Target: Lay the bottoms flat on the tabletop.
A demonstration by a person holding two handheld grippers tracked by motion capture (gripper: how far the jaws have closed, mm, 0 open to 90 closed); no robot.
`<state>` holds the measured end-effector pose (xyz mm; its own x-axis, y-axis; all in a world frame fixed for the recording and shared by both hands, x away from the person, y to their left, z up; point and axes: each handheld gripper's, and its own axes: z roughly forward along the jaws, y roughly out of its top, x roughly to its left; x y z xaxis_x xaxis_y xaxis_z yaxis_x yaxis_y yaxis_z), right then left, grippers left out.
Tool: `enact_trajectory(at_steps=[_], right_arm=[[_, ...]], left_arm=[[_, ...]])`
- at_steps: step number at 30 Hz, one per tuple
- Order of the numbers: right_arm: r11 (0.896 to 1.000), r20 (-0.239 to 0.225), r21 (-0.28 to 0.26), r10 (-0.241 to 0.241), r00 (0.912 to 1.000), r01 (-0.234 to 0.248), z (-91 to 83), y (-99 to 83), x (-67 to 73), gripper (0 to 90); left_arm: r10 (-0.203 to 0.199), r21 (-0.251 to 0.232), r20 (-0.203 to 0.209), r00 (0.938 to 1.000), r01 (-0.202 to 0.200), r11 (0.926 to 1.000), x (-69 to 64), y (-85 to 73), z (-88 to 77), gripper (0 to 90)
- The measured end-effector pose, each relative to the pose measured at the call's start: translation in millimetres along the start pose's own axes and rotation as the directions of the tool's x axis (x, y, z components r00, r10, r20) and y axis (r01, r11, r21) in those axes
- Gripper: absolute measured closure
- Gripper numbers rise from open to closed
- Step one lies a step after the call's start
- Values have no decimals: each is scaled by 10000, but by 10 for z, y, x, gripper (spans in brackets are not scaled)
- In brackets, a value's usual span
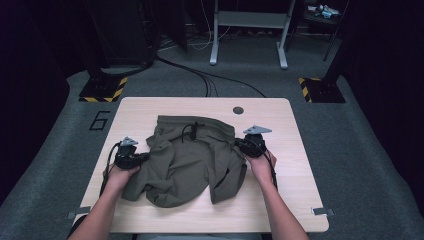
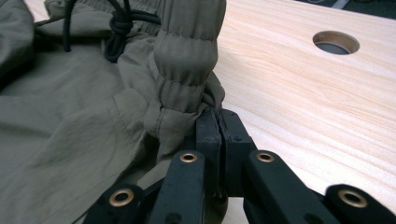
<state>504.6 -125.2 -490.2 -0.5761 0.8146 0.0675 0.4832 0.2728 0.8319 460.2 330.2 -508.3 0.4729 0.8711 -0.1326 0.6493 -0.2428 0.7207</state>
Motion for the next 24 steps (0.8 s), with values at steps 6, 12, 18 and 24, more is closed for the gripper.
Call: enact_trajectory(at_steps=[6,12,18,24], right_arm=[[9992,59,169,359,9993,-360,86,-15,-127,871],[9997,329,155,156,9993,-161,120,52,-205,868],[9990,477,82,437,9979,-442,120,70,-274,750],[9981,601,-324,537,9968,-518,-58,106,-318,709]], left_arm=[[70,179,160,9998,-73,9998,7,-16,-37,887],[41,192,196,9998,-45,9998,2,-30,-79,886],[-123,-161,235,9996,127,9998,9,-29,-103,768],[-158,-959,282,9995,185,9952,6,85,-169,653]])
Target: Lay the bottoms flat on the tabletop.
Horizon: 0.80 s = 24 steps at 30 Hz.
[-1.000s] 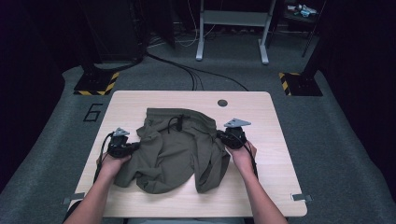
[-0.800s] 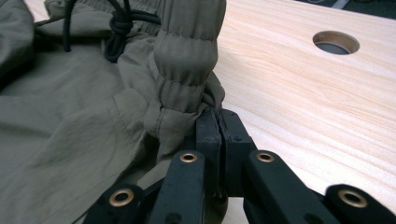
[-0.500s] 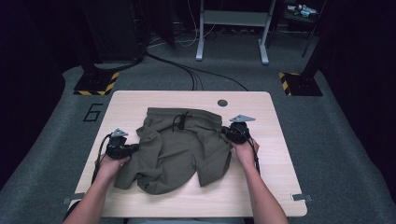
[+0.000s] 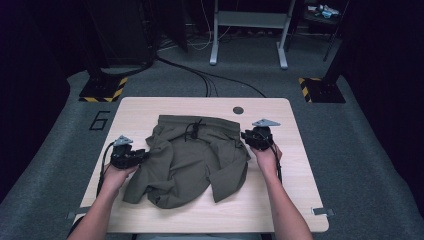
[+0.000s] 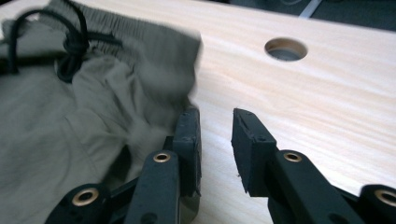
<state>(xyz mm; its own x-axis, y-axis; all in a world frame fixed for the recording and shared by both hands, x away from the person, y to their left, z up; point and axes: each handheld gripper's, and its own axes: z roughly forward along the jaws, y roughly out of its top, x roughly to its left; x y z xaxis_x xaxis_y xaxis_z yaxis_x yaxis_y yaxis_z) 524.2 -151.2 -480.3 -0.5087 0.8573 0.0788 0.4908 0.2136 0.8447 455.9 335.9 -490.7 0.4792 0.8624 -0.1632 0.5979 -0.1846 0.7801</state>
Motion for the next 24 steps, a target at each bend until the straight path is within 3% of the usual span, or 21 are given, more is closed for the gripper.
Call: enact_trajectory(at_steps=[2,5,8,13,16,18,20,24], right_arm=[[10000,-62,-59,22,10000,-22,-67,20,13,717],[9999,-245,-117,-48,9997,45,-158,25,87,728],[9999,-402,-99,-128,9991,125,-153,11,132,710],[9991,-404,-13,-420,9983,420,-113,-44,226,639],[9994,-361,107,-326,9988,330,-79,-80,219,617],[9995,-346,271,-168,9993,177,-35,-115,189,600],[9987,-295,465,-179,9994,193,26,-148,156,605],[9972,-149,736,-101,9998,111,114,-188,105,693]], left_arm=[[-35,126,37,10000,35,9999,-2,58,21,626],[221,168,5,9998,-221,9996,-21,137,78,588],[339,485,83,9994,-343,9982,-25,194,148,553],[400,524,36,9992,-402,9978,-26,244,247,531],[360,521,-5,9994,-359,9980,-2,247,304,537],[275,591,48,9996,-277,9979,10,233,342,560],[313,814,70,9995,-318,9962,13,216,379,670],[632,1088,85,9980,-638,9920,9,202,424,813]])
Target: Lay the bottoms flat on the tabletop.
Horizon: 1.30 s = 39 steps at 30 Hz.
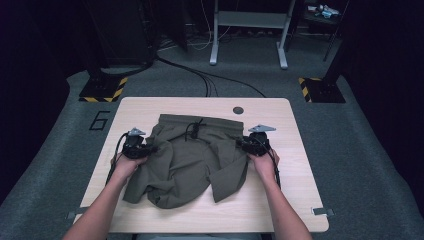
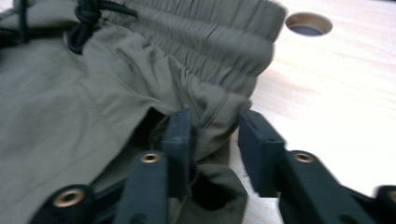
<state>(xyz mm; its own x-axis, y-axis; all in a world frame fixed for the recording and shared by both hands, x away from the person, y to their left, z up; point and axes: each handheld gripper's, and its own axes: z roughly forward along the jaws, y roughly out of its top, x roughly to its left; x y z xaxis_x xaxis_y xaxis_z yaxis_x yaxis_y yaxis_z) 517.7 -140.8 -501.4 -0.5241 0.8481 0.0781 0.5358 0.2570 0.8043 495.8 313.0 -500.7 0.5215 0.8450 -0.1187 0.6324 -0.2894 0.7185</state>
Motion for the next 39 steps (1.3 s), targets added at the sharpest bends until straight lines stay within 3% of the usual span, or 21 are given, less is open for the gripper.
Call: enact_trajectory(at_steps=[4,5,10,14,17,20,22,23,24,29,30,33,35,37,38,39], right_arm=[[9996,349,258,-152,9993,143,95,-37,-54,807],[9994,402,326,-118,9991,105,114,-46,-64,822],[9987,656,487,-157,9977,125,194,-41,-162,858],[9988,771,495,-48,9970,9,225,31,-205,862],[9987,1035,404,-355,9940,315,254,100,-214,863],[9989,1109,406,-291,9934,248,270,130,-232,857],[9999,1186,40,-138,9928,135,258,164,-247,736],[9999,1186,40,-138,9928,135,258,164,-247,736],[9996,1121,-289,30,9937,2,204,198,-230,715],[9982,1255,-530,-223,9918,292,59,280,-175,694],[9973,1128,-713,-86,9936,168,-22,309,-146,688],[9961,795,-879,120,9968,-50,-136,316,-67,683],[9962,650,-873,94,9978,-37,-177,300,-6,684],[9966,524,-793,-161,9985,202,-230,254,105,684],[9967,501,-775,-224,9985,262,-246,233,149,684],[9966,464,-758,-302,9985,337,-264,209,200,676]], left_arm=[[225,259,45,9997,-226,9994,-9,-7,29,877],[399,409,41,9992,-400,9984,-18,-17,35,879],[473,422,72,9989,-476,9980,-16,-54,-3,881],[226,321,243,9995,-233,9992,18,-97,-62,882],[36,202,221,9997,-40,9998,31,-144,-126,881],[61,152,115,9999,-63,9999,59,-194,-175,881],[-106,110,90,9999,105,9999,79,-217,-196,880],[-152,104,29,9999,151,9998,83,-222,-203,880],[-203,33,-50,9998,203,9998,85,-228,-210,879],[-431,-283,-377,9984,420,9987,87,-238,-259,878],[-478,-338,-409,9980,464,9984,92,-240,-265,878],[-888,-523,-776,9930,849,9950,129,-250,-309,879],[-1224,-571,-1115,9862,1166,9915,163,-266,-350,879],[-1440,-575,-1451,9789,1369,9889,204,-308,-353,878],[-1440,-575,-1451,9789,1369,9889,204,-308,-353,878],[-1646,-687,-1581,9736,1555,9854,215,-330,-357,878]])
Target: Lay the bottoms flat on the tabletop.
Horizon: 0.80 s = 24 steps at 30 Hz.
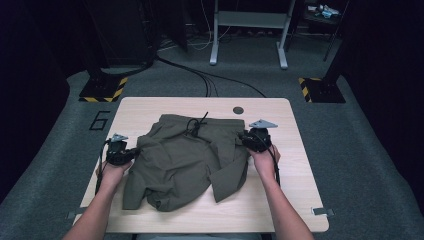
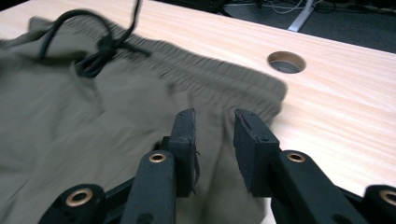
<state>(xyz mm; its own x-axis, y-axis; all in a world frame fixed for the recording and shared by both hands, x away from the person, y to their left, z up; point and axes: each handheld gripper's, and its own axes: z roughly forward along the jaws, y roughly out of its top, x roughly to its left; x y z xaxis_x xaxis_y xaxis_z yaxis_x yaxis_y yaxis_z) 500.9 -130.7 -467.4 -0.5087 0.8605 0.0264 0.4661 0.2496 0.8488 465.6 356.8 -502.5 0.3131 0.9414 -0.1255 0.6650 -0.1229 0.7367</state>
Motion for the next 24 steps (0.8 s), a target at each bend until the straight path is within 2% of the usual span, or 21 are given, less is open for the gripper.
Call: enact_trajectory(at_steps=[1,2,4,5,6,8,9,11,12,13,14,15,16,17,18,19,21,22,24], right_arm=[[10000,-65,-6,-18,10000,18,-15,-16,37,666],[10000,-93,6,32,10000,-32,-27,-28,68,660],[10000,-169,-2,3,9999,-3,-37,-48,111,655],[10000,-224,34,-24,9997,25,-42,-61,140,646],[9999,-244,75,-106,9996,108,-63,-90,223,617],[10000,-290,7,50,9996,-50,-87,-113,277,584],[9999,-285,-27,115,9995,-116,-99,-128,310,564],[10000,-198,-1,64,9998,-64,-106,-146,347,518],[10000,-134,11,-8,9999,8,-102,-155,358,499],[10000,-150,72,-54,9999,55,-94,-159,356,482],[9999,-215,124,102,9997,-99,-88,-165,355,468],[9996,-258,130,266,9993,-263,-87,-172,361,462],[9996,-258,130,266,9993,-263,-87,-172,361,462],[9996,-341,91,280,9990,-277,-73,-181,365,457],[9996,-341,91,280,9990,-277,-73,-181,365,457],[9998,-401,142,168,9991,-163,-41,-182,368,455],[9995,-385,294,115,9992,-104,2,-183,379,454],[9993,-395,361,149,9991,-134,29,-184,388,458],[9988,-313,475,169,9994,-154,59,-183,401,465]], left_arm=[[-209,-141,-149,9997,207,9997,13,-14,-14,878],[-209,-141,-149,9997,207,9997,13,-14,-14,878],[-142,-104,-320,9994,138,9998,-24,-22,-13,877],[53,-5,-439,9990,-54,10000,-42,-27,-17,877],[-6,93,-736,9973,13,10000,-57,-52,-27,877],[-261,104,-811,9964,270,9996,-45,-94,-22,867],[-261,104,-811,9964,270,9996,-45,-94,-22,837],[5,349,-1027,9947,31,9994,-26,-116,-11,761],[-22,365,-1108,9938,62,9993,-10,-124,-13,735],[-292,130,-1024,9943,307,9994,11,-124,-20,718],[-508,-192,-873,9949,493,9986,22,-112,-43,690],[-572,-411,-766,9954,542,9977,18,-95,-78,664],[-516,-639,-768,9957,467,9969,10,-78,-103,664],[-309,-813,-534,9981,265,9963,-17,-41,-137,635],[-309,-813,-534,9981,265,9963,-17,-41,-137,623],[-62,-726,-589,9982,19,9974,-33,-11,-149,617],[-77,-963,-514,9986,27,9953,-72,56,-151,604],[-109,-1157,-273,9996,77,9933,-119,122,-155,602],[-13,-1207,-237,9997,-16,9927,-154,148,-150,601]])
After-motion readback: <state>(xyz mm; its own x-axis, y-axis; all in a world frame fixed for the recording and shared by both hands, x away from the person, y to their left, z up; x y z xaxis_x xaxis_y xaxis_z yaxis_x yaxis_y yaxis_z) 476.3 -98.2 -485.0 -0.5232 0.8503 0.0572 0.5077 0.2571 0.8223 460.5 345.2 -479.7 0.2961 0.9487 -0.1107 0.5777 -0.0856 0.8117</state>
